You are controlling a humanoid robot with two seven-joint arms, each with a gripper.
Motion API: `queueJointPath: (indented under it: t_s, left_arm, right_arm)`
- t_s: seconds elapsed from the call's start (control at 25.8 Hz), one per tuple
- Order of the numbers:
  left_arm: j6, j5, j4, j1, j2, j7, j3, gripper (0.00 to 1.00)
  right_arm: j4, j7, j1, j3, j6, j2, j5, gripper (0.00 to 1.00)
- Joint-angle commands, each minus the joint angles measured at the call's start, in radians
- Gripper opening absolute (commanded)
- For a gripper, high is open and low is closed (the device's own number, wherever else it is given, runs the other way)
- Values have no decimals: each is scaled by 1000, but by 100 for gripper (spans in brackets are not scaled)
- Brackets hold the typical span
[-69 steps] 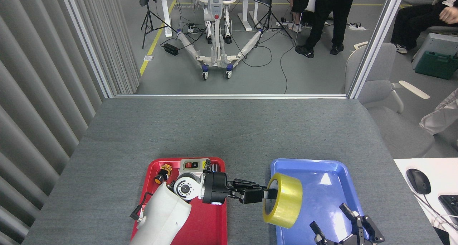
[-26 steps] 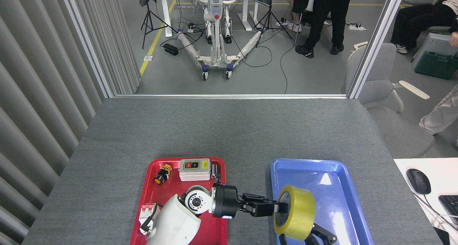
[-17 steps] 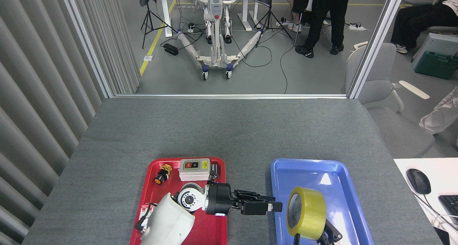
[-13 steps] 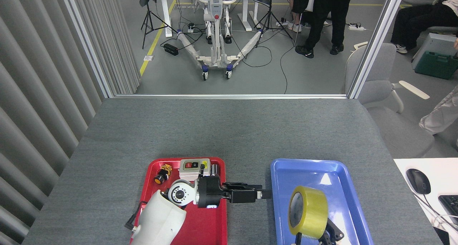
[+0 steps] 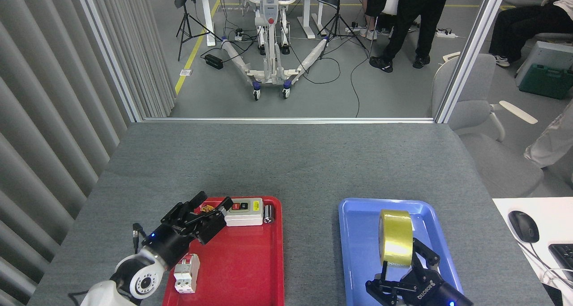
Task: Place and move tape with both arms
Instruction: 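Withdraw the left gripper and grasp the tape with the right gripper, sliding it nearer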
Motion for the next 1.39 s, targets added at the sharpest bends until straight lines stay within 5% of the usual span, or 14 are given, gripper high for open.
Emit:
queueJointPath:
  t_s: [0.0,0.12,0.39,0.66,1.04,1.08,1.35]
  left_arm:
    - [182,-241,-109,104,13,89,-2,100]
    - [347,-350,-165,168,12,118,-45,100]
    - [634,-355,-173,211,22,327,-102,100]
    - [660,-319,-168,223,19,334,-102,100]
    - [656,-325,-78,279,10,426,-69,100]
    - [656,-325,-67,282,10,426,-68,100]
    - [656,-325,-47,280,12,426,-66,100]
  right_arm:
    - [3,300,-38,-16,17,-16,-1,0]
    - [3,523,-73,-16,35,-21,-2,0]
    - [40,819,-174,1,35,-33,6,0]
    - [75,1020,-240,71,37,-47,9,0]
    - [122,1027,-243,100,63,-47,25,0]
    - [122,1027,-243,108,89,-47,25,2]
    - [138,1016,-254,140,209,-47,27,59]
